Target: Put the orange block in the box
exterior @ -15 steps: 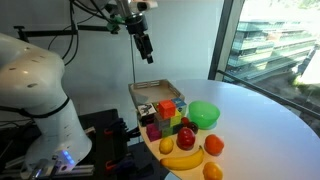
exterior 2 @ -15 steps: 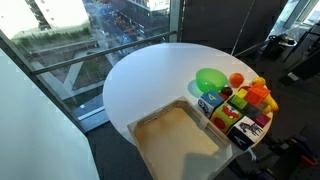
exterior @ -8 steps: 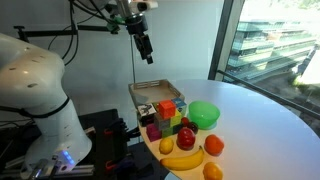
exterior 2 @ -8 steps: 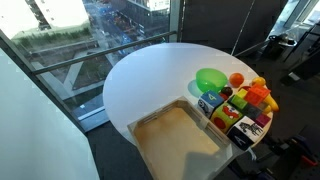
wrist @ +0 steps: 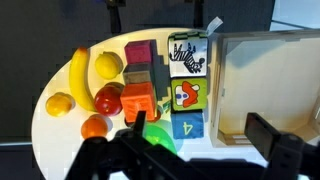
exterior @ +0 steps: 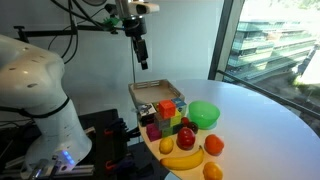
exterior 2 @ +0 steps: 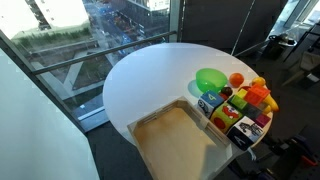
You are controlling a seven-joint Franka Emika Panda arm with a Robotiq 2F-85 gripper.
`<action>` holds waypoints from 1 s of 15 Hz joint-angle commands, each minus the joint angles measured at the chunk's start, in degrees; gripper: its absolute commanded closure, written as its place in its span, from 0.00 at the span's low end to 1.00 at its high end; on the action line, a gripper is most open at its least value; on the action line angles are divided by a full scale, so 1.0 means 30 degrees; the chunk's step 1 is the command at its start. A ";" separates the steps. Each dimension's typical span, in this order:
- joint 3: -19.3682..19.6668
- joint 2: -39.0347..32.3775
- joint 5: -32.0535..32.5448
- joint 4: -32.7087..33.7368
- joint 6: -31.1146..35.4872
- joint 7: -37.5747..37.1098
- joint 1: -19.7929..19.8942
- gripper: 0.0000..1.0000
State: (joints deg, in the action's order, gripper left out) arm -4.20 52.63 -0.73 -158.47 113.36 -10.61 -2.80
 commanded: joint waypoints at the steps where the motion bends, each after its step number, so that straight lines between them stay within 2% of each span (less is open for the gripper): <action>1: 0.1295 0.0215 -0.0487 -0.0124 -0.1000 0.1786 0.0087 0.00; 8: 0.2799 -0.0464 0.0027 -0.0247 0.0093 0.4315 0.0817 0.00; 15: 0.3462 -0.3253 -0.0075 -0.0252 0.2937 0.5132 0.1265 0.00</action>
State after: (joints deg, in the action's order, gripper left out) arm 5.77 47.29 -0.90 -159.37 118.91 3.50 0.06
